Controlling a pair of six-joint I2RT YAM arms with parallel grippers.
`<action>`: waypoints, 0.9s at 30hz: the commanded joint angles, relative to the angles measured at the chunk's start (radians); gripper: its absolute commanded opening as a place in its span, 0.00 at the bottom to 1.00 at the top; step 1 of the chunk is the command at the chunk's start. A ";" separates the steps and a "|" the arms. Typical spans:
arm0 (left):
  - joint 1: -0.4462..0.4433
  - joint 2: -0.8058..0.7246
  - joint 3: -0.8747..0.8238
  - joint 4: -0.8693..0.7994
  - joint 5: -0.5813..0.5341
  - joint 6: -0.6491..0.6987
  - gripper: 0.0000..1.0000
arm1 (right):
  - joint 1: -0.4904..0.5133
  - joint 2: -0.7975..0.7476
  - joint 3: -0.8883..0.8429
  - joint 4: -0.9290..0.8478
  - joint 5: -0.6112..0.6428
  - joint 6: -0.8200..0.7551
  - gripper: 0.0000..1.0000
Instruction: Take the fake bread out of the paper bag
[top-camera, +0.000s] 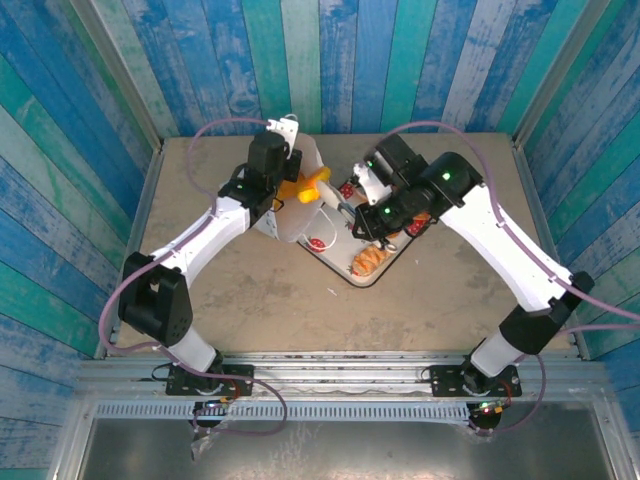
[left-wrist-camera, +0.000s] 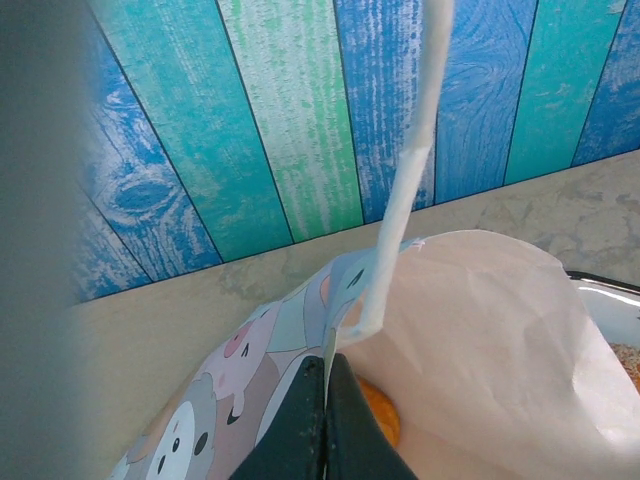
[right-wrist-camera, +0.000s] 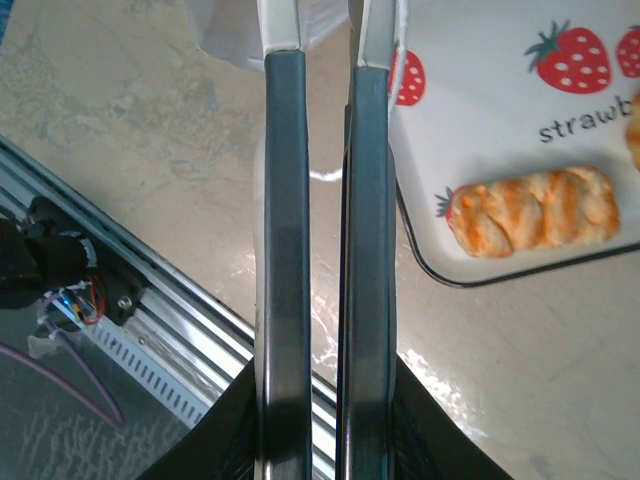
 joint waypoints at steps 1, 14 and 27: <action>-0.001 0.027 0.024 0.004 -0.028 0.000 0.00 | 0.003 -0.048 -0.035 -0.055 0.086 -0.009 0.01; 0.000 -0.039 -0.032 0.042 -0.045 0.057 0.00 | -0.041 0.005 -0.083 -0.140 0.198 -0.003 0.01; -0.001 -0.073 -0.066 0.082 -0.011 0.048 0.00 | -0.039 0.113 -0.124 -0.196 0.218 -0.020 0.04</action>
